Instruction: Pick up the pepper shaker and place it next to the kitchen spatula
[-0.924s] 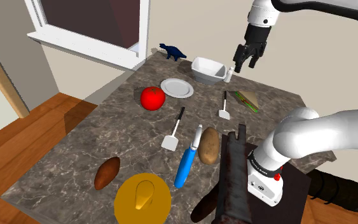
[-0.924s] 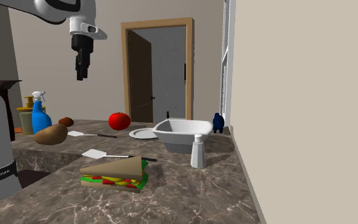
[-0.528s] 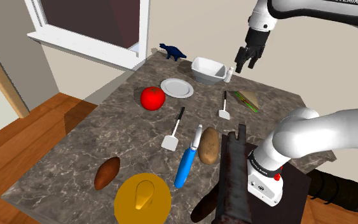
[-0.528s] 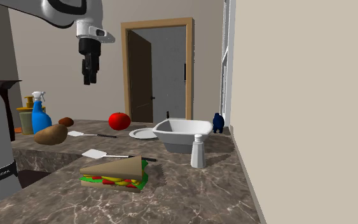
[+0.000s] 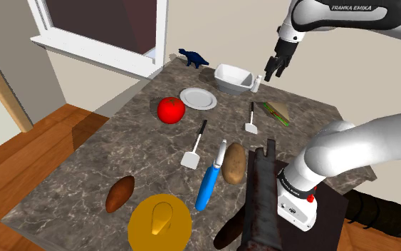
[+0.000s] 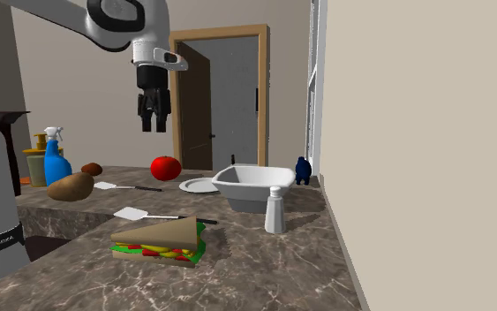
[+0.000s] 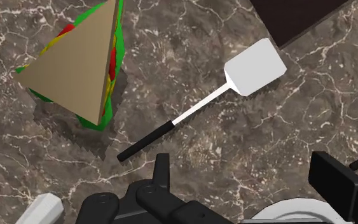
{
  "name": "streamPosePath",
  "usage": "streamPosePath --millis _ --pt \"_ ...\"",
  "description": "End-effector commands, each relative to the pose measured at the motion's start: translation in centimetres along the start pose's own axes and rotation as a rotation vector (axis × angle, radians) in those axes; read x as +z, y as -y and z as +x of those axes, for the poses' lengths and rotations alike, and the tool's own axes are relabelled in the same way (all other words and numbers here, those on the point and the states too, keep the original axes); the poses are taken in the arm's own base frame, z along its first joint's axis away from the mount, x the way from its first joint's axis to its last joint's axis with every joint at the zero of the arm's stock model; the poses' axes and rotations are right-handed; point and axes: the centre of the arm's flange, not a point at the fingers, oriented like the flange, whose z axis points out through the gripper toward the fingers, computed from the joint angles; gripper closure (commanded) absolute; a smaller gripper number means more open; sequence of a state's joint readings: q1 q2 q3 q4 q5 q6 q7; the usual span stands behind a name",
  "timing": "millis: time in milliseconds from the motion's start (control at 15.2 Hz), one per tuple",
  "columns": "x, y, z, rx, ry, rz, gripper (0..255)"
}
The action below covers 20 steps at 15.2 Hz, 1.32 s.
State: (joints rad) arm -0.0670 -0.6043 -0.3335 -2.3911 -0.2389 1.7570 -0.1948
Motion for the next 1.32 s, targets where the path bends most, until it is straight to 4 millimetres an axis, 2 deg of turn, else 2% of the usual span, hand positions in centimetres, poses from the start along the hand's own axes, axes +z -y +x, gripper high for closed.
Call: streamPosePath --millis 0,594,1254 --pt "0.7 -2.4 0.8 -0.018 -0.012 0.005 0" --pt "5.1 -12.3 5.8 -0.09 -0.059 0.031 0" --pt "10.0 -22.7 12.4 -0.17 -0.112 0.061 0"
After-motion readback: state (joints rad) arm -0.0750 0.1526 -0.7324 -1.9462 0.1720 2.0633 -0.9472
